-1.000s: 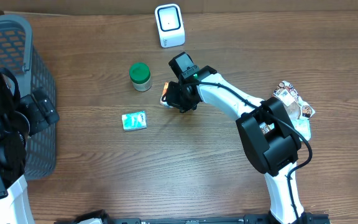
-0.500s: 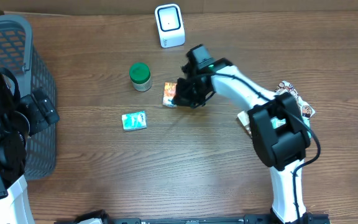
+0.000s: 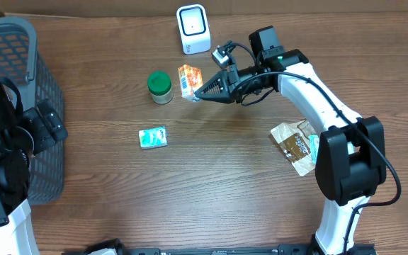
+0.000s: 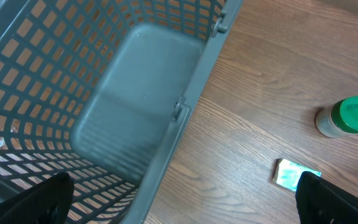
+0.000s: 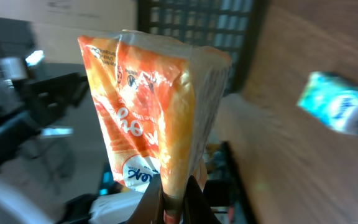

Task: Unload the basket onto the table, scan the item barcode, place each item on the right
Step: 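Raise the orange packet and hold it to the white scanner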

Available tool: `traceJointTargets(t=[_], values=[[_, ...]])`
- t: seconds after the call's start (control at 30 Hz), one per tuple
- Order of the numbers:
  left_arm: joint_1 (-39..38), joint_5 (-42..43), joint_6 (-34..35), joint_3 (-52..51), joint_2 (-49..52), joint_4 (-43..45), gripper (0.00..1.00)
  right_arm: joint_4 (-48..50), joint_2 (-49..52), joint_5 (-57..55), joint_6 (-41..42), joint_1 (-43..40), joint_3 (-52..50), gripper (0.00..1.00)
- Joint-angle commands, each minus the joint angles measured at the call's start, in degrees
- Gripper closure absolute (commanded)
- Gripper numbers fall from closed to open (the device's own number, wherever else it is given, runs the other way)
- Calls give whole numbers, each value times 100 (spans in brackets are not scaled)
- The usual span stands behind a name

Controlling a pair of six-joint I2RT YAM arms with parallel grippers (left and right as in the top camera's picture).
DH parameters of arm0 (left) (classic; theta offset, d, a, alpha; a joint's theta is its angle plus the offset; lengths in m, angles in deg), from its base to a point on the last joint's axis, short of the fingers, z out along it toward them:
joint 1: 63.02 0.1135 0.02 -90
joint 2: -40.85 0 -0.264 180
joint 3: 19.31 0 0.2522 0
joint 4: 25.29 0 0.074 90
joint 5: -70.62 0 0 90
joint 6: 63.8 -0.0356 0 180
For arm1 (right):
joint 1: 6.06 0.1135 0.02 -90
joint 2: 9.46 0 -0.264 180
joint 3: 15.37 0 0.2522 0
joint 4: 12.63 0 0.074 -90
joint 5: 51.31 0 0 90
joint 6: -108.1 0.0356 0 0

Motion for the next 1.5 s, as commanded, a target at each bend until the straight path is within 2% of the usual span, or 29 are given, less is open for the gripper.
traceJointTargets(t=[0.0, 0.23, 0.77, 0.83, 1.0, 1.07, 1.2, 1.47], values=[[31, -57, 120, 116, -50, 4, 0, -138, -138, 809, -131, -96, -13, 96], [28, -57, 120, 114, -50, 4, 1, -704, -205, 809, -142, -203, -13, 96], [28, -57, 120, 116, -50, 4, 0, -527, -852, 498, -175, -216, -13, 96], [31, -57, 120, 114, -50, 4, 0, -643, -852, -251, -170, -186, -13, 96], [28, -57, 120, 114, -50, 4, 0, -1268, -850, -3934, 101, 83, -13, 96], [31, -57, 120, 116, -50, 4, 0, -1436, -850, -4843, 197, 229, -13, 96], [31, -57, 120, 116, -50, 4, 0, -1690, -848, -5541, 223, 380, 160, 96], [28, -57, 120, 116, -50, 7, 0, -2723, -588, -7138, 348, 494, 2251, 96]])
